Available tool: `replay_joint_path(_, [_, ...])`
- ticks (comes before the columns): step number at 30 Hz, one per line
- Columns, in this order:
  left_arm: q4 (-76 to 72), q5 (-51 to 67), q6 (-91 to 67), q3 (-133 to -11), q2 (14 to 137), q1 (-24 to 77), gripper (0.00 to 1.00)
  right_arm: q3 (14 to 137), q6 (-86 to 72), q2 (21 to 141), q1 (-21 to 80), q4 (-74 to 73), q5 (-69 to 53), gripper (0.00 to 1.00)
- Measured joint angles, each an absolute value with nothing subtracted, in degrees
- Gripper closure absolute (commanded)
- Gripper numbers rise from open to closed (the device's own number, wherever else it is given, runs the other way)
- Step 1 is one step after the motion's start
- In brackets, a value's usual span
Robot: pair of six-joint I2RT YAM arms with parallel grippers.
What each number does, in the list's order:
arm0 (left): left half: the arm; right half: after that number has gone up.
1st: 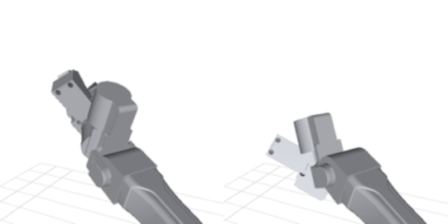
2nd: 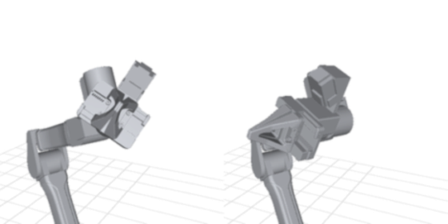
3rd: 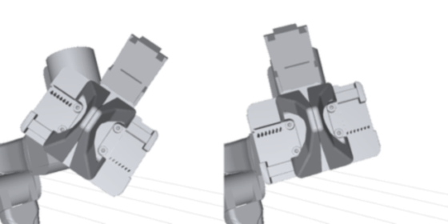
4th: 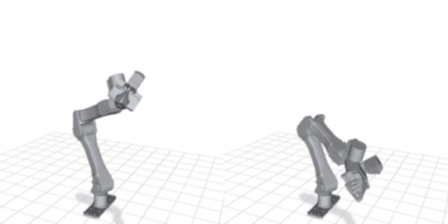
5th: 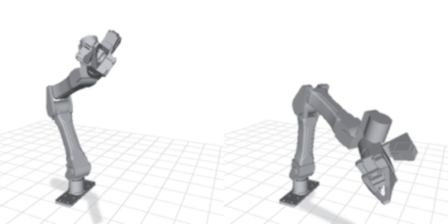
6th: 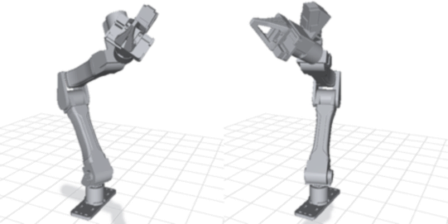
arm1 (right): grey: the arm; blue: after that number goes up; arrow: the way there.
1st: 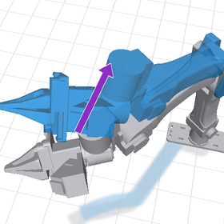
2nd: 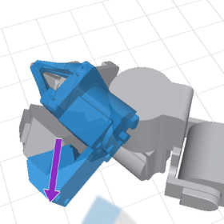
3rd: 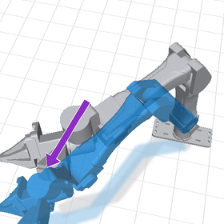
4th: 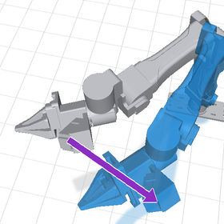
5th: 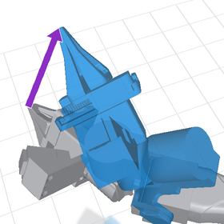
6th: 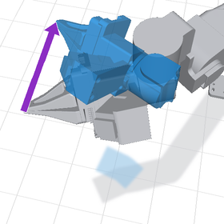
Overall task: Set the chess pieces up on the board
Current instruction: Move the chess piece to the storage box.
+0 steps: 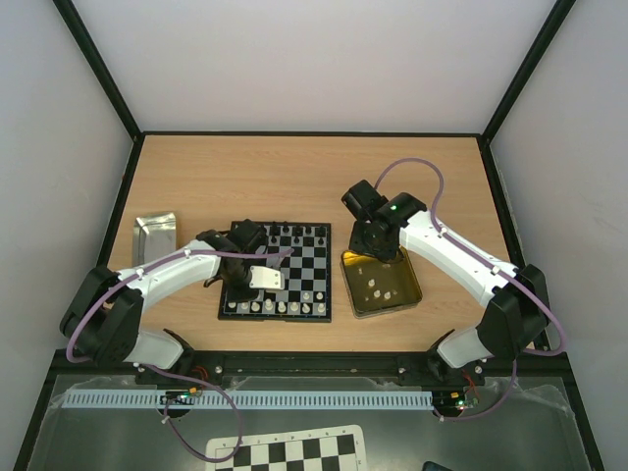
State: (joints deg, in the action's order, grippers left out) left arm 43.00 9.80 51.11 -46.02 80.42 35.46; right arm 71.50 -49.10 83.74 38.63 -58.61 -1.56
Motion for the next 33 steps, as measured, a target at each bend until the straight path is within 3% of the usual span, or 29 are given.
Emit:
replay_joint_path(23, [41.45, 8.34, 49.89, -46.02, 80.12, 35.46, 0.81, 71.29, -49.12, 83.68, 38.63, -58.28, -1.65, 0.61])
replay_joint_path(33, [41.56, 8.4, 49.36, -46.02, 80.09, 35.46, 0.73, 70.63, -49.12, 83.66, 38.63, -57.95, -1.8, 0.61])
